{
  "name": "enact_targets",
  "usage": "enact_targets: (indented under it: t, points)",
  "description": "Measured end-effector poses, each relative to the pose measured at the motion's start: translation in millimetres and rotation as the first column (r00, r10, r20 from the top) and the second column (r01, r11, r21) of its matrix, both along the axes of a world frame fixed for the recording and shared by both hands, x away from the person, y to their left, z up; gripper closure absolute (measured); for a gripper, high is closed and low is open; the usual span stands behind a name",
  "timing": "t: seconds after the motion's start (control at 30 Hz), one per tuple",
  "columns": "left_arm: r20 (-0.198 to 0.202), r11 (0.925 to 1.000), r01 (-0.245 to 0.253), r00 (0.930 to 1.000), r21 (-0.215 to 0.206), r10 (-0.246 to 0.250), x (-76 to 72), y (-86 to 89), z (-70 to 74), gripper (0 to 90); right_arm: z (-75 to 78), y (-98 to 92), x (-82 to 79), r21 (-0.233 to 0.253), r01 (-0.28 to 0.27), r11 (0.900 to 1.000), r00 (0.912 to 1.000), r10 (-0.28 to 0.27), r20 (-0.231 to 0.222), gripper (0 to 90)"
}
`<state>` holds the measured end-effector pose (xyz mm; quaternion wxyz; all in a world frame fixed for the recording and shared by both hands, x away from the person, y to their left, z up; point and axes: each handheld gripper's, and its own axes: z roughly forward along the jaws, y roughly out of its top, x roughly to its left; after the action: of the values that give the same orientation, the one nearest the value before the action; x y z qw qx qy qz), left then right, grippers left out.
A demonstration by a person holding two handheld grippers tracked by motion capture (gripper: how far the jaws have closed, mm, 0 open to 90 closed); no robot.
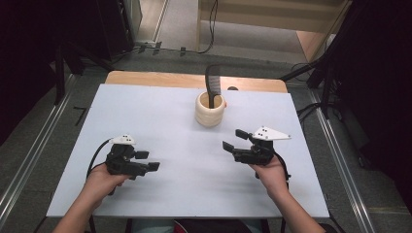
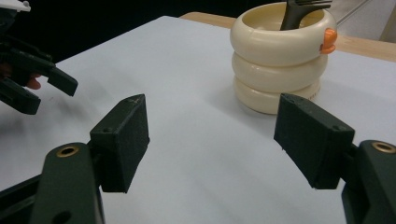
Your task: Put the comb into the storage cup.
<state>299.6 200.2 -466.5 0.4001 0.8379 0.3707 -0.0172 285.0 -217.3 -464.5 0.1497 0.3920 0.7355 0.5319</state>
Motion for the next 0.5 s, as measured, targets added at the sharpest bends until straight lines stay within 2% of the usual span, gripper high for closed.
enact_targets:
  t: [0.5]
  points:
    - [0.006, 0.9999, -0.006, 1.0, -0.009, 0.006, -4.9, 5.0, 1.0, 28.9, -3.8, -14.8, -15.3, -0.007, -0.003, 1.0, 1.0, 0.003, -0.007, 24.5]
